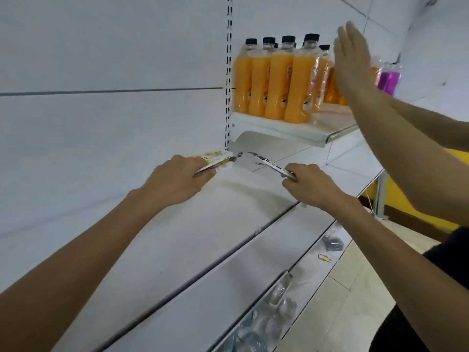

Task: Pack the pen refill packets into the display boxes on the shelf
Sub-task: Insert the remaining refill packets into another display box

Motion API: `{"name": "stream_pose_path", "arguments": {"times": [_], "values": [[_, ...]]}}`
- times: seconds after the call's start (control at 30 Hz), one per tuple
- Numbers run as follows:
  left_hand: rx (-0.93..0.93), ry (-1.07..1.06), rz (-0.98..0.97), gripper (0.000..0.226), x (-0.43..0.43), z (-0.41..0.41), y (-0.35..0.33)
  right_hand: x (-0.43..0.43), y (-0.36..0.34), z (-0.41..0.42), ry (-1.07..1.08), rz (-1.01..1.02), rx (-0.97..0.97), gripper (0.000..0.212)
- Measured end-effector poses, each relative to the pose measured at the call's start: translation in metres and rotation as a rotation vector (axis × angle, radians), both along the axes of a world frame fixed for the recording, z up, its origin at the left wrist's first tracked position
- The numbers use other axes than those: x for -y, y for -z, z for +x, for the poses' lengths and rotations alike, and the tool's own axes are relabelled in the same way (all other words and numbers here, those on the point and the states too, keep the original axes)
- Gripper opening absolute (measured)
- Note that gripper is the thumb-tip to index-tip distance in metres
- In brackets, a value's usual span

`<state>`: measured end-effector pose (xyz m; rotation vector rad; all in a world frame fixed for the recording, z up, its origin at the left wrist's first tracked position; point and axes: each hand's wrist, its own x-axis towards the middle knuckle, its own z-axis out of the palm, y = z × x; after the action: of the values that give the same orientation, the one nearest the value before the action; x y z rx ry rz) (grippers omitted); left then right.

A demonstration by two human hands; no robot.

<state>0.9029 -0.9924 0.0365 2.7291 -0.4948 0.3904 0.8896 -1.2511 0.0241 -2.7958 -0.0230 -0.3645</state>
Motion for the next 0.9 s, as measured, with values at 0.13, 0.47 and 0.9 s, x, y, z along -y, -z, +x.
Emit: {"name": "stream_pose_path", "arguments": {"times": [0.13,0.47,0.9], "values": [[-0.026,-0.113,-0.033,0.034,-0.001,0.034,-0.001,-0.001,-0.003,0.051,-0.13,0.013,0.005,0.014],[0.007,-0.406,-0.257,0.038,-0.024,0.055,0.018,-0.054,0.002,0.159,-0.567,0.027,0.099,0.016],[-0.008,-0.727,-0.418,0.033,-0.033,0.024,0.026,-0.113,0.005,0.206,-0.799,-0.219,-0.087,0.049]]}}
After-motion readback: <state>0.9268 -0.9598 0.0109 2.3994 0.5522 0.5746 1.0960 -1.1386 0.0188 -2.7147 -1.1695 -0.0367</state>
